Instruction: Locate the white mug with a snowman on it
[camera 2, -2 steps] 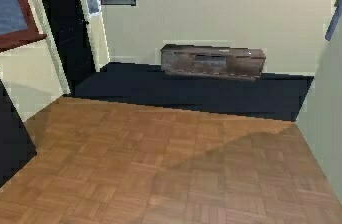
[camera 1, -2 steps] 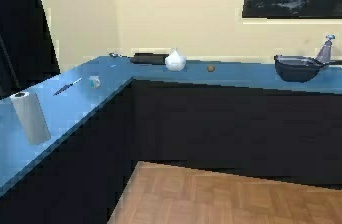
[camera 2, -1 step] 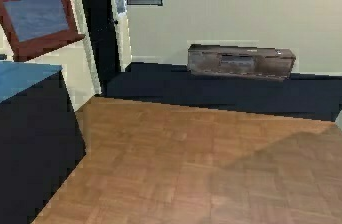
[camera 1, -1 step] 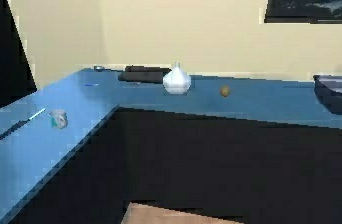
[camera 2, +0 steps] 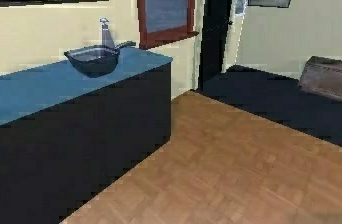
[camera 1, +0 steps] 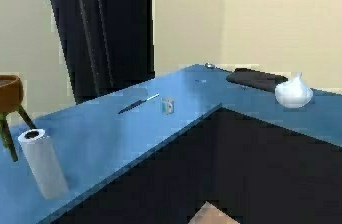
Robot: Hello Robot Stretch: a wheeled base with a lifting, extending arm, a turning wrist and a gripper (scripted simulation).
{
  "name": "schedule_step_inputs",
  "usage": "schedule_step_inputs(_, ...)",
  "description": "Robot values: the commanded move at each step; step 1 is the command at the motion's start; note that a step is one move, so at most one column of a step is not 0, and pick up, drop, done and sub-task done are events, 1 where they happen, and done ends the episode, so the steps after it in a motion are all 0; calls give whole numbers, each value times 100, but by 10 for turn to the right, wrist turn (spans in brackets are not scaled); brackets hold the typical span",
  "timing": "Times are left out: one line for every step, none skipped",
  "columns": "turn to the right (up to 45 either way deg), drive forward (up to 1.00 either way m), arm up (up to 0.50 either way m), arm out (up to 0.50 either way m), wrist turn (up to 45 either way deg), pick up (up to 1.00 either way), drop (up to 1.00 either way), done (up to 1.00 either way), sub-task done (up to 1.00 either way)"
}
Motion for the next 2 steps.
schedule_step_inputs(0,100,0,0,0,0,0,0,0)
schedule_step_inputs(0,0,0,0,0,0,0,100,0)
